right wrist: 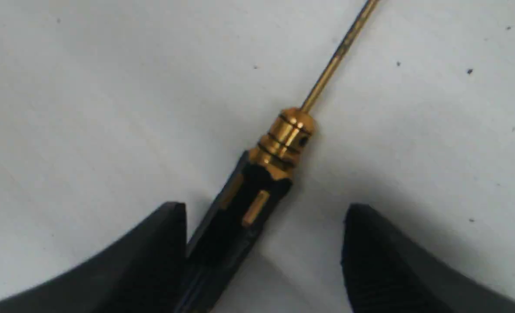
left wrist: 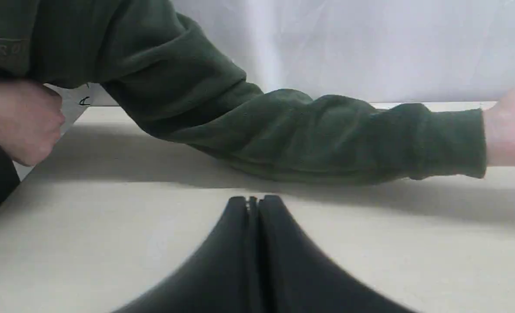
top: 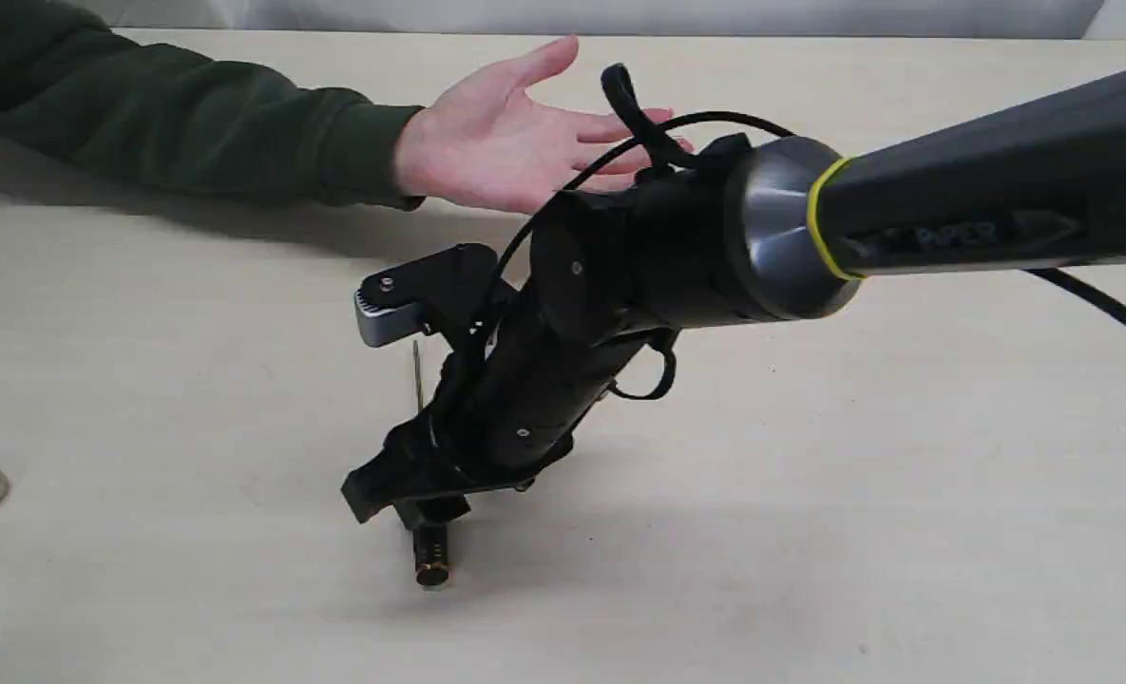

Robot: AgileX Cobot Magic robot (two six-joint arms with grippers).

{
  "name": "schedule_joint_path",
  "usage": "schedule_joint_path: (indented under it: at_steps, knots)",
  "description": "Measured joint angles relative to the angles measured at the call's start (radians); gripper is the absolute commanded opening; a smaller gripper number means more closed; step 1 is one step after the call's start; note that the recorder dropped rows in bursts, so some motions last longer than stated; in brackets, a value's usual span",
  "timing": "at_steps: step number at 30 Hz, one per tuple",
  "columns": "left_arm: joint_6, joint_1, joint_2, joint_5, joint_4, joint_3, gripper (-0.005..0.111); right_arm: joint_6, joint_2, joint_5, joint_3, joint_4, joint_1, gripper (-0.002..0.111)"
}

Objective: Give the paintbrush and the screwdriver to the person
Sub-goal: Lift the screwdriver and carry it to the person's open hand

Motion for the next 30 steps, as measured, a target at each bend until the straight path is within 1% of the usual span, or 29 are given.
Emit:
schedule_joint_path:
  at_steps: [11,13,18,24,28,30]
  knots:
    - [0.000,0.000,0.000,0.000,0.000,0.000,0.000,0.002,0.005,-0.002,-0.002,0.000,0.000,0.056]
    - [0.000,0.000,0.000,0.000,0.000,0.000,0.000,0.002,0.005,-0.002,-0.002,0.000,0.000,0.054]
    - [0.000,0.000,0.000,0.000,0.000,0.000,0.000,0.002,0.005,0.000,-0.002,0.000,0.000,0.044]
    - [0.000,0.000,0.000,0.000,0.000,0.000,0.000,0.002,0.005,0.019,-0.002,-0.003,0.000,0.043]
    - [0.000,0.000,0.000,0.000,0.000,0.000,0.000,0.029,0.005,0.036,-0.004,-0.057,0.000,0.043]
    - [0.000,0.000,0.000,0.000,0.000,0.000,0.000,0.077,0.005,0.048,-0.008,-0.118,0.000,0.043]
